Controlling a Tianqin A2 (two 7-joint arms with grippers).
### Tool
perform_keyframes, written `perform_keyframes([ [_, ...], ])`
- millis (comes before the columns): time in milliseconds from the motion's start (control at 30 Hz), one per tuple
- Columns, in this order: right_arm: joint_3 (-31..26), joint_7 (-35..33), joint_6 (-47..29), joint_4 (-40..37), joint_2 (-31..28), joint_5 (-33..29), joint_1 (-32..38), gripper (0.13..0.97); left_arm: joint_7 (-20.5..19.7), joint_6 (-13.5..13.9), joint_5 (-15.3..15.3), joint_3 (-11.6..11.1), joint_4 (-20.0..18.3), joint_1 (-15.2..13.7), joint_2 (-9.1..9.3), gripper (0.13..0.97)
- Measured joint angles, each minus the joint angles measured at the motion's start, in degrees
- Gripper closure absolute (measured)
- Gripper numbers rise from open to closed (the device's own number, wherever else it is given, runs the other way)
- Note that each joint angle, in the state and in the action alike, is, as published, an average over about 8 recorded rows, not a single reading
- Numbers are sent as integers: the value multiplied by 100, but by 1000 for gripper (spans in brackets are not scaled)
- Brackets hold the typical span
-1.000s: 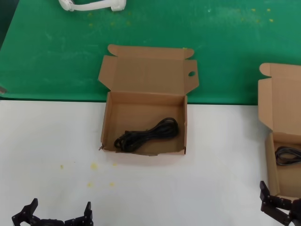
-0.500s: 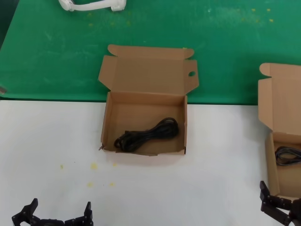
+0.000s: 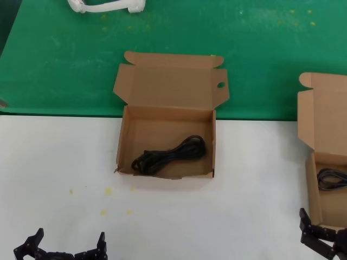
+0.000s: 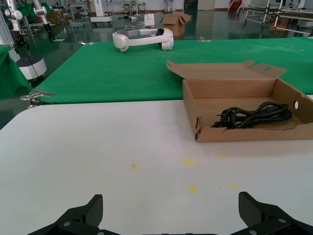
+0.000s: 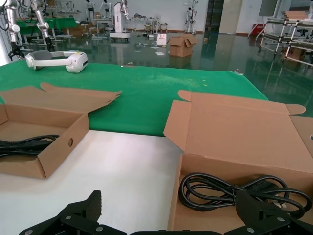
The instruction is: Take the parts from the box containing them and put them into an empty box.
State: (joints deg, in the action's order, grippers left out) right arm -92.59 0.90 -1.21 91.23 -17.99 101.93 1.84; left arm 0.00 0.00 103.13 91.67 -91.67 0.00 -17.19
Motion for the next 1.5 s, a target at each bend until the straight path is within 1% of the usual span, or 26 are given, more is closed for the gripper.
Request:
perform_keyframes([
  [1500,0,0,0,0,0,0,0,129,0,0,0,0,0,0,0,132],
])
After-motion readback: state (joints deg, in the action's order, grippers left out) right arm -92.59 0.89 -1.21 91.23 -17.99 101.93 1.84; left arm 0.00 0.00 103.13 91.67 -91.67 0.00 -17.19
